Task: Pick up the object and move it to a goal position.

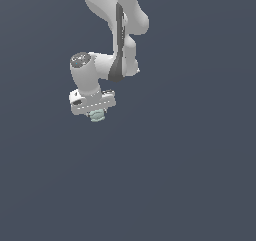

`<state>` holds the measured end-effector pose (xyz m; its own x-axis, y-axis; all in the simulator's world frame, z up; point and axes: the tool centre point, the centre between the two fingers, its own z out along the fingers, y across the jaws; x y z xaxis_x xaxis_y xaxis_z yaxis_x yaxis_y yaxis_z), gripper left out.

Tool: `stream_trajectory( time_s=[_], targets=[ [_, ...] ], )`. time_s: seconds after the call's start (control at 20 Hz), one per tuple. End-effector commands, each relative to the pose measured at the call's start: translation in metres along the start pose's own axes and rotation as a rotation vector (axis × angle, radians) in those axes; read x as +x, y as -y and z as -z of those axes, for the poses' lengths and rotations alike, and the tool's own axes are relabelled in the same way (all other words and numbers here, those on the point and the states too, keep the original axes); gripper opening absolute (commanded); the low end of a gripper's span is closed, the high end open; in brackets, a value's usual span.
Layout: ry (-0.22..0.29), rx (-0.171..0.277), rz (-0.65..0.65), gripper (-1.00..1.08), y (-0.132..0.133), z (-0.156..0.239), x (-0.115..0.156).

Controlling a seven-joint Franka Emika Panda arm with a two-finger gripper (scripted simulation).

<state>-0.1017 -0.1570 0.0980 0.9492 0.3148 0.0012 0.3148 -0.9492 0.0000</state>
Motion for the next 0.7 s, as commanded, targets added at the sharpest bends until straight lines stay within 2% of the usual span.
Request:
stream_trajectory(
  time_s=[0.0,0.35,0.65],
  targets=[
    [0.0,0.001,0.0,-1.0,-0.015,0.017,-0.016],
    [0.0,0.001,0.0,-1.0,-0.047,0.051,-0.045],
    [0.001,0.001,0.0,-1.0,-0.057,0.061,-0.053]
  ],
)
